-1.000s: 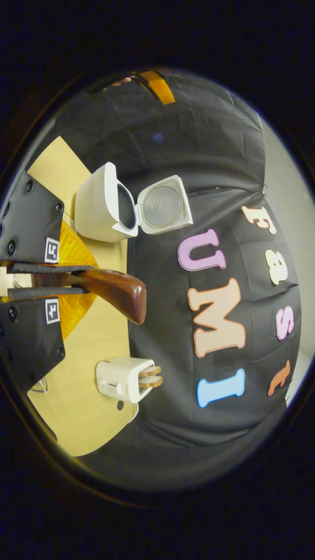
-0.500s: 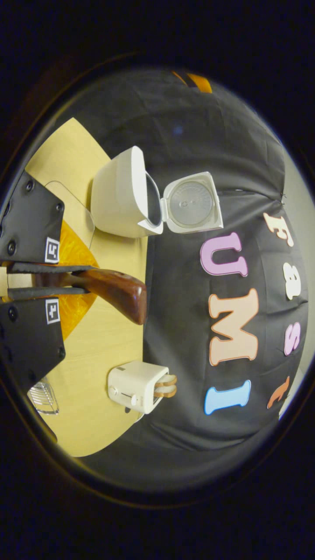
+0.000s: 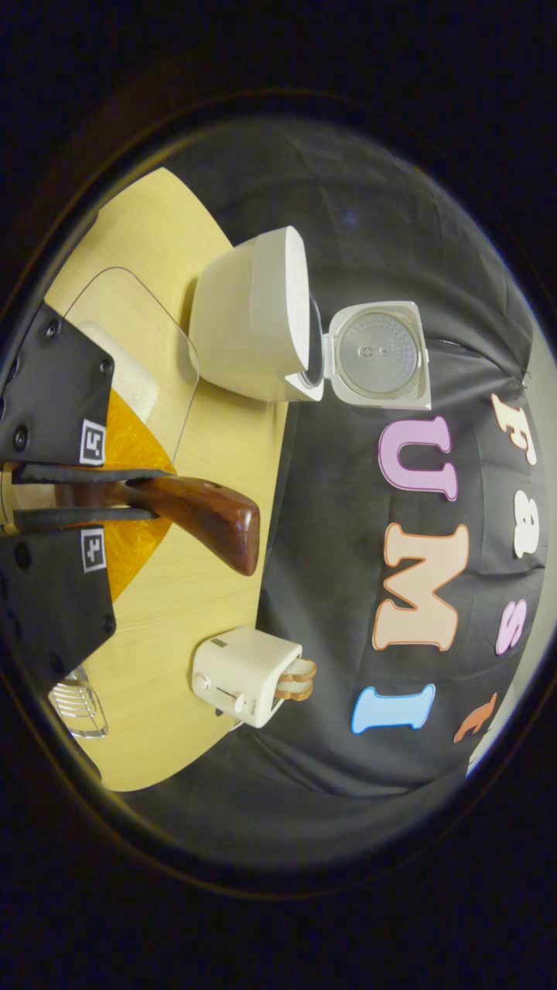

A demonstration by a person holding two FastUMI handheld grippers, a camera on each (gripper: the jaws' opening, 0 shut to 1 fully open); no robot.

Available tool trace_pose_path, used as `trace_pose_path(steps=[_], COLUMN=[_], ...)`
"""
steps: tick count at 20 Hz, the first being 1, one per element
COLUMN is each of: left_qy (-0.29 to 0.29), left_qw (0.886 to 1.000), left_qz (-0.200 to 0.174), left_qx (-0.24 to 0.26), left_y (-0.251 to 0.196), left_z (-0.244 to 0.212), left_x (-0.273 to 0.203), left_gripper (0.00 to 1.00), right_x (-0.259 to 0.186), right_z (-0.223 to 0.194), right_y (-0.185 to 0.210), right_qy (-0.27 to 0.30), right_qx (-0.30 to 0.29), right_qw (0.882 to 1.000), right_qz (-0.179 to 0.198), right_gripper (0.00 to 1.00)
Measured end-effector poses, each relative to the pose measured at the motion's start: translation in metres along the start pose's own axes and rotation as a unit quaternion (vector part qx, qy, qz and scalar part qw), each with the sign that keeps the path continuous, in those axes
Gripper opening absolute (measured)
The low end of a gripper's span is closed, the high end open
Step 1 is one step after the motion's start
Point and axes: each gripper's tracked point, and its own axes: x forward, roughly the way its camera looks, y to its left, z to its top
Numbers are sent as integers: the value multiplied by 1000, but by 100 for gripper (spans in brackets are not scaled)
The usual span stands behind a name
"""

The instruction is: Close the left gripper, press the button to open the rice cooker; take a wooden spoon from the chopstick holder with the right hand, scoop a spoonful of rice and pour it into the rice cooker, then put the wooden spoon back into the chopstick holder.

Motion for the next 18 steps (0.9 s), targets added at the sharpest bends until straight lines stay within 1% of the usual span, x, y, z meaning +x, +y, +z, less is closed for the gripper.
trace_pose_path(steps=[3, 4, 5, 8, 9, 11, 14, 18], left_qy=[0, 0, 0, 2, 2, 3, 3, 4], left_qw=[1000, 1000, 1000, 1000, 1000, 1000, 1000, 1000], left_qz=[1, 1, 2, 4, 5, 6, 6, 6], left_qx=[0, 0, -1, -2, -3, -3, -5, -5], left_y=[1, 1, 1, 2, 2, 2, 2, 3], left_z=[1, 1, 1, 0, 0, 1, 1, 1], left_x=[-1, -1, -1, -1, -2, -2, -3, -4], left_gripper=[92, 94, 94, 94, 94, 94, 94, 94], right_x=[1, 0, -2, -5, -5, -6, -4, -3], right_z=[-7, -7, -9, -18, -19, -21, -24, -29], right_y=[9, 10, 14, 24, 25, 25, 25, 22], right_qy=[10, 10, 13, 35, 43, 59, 84, 101], right_qx=[3, 5, 10, 56, 76, 119, 185, 256], right_qw=[1000, 1000, 1000, 998, 996, 991, 979, 961], right_qz=[3, 3, 6, 20, 22, 26, 30, 29], right_gripper=[16, 14, 14, 17, 16, 17, 16, 16])
